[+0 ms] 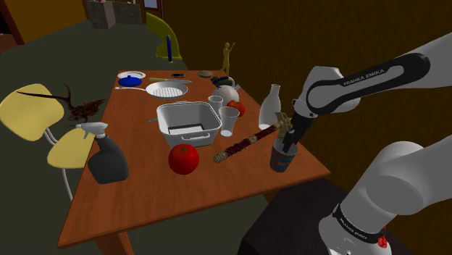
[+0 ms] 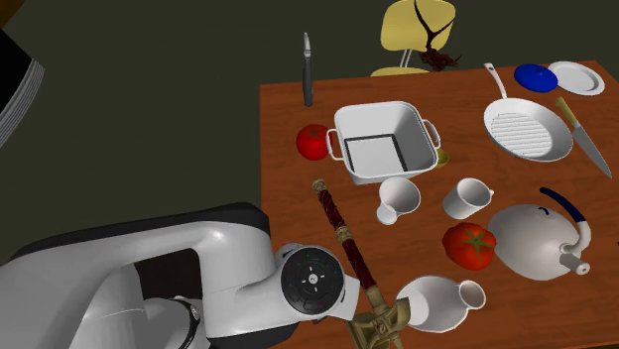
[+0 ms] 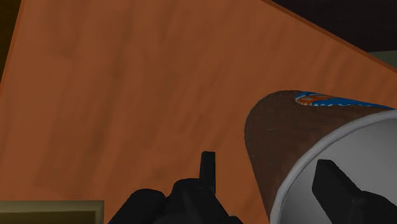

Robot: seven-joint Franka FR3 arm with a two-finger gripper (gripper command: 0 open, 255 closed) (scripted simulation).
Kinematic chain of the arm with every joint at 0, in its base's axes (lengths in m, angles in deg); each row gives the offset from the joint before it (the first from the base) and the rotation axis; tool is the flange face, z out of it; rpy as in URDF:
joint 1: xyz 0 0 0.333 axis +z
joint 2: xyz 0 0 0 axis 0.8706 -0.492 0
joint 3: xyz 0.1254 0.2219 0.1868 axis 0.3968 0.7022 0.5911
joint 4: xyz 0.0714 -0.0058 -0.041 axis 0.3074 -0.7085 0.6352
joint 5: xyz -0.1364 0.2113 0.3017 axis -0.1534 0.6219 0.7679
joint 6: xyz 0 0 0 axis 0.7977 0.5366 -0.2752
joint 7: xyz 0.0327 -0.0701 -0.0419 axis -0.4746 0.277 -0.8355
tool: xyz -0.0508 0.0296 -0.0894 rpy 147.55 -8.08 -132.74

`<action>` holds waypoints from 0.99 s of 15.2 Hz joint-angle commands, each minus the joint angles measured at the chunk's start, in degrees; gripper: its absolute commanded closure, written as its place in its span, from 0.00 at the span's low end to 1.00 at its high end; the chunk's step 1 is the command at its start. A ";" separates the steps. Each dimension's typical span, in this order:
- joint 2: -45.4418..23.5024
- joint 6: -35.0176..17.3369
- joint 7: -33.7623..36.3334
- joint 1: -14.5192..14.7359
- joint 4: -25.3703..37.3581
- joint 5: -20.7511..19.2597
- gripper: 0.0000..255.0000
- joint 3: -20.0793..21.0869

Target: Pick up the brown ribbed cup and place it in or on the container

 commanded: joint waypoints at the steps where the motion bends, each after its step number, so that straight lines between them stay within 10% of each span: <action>1: 0.00 -0.01 0.00 0.00 0.00 0.00 1.00 0.00; 15: 4.11 6.54 0.94 -0.45 2.48 -0.08 1.00 1.17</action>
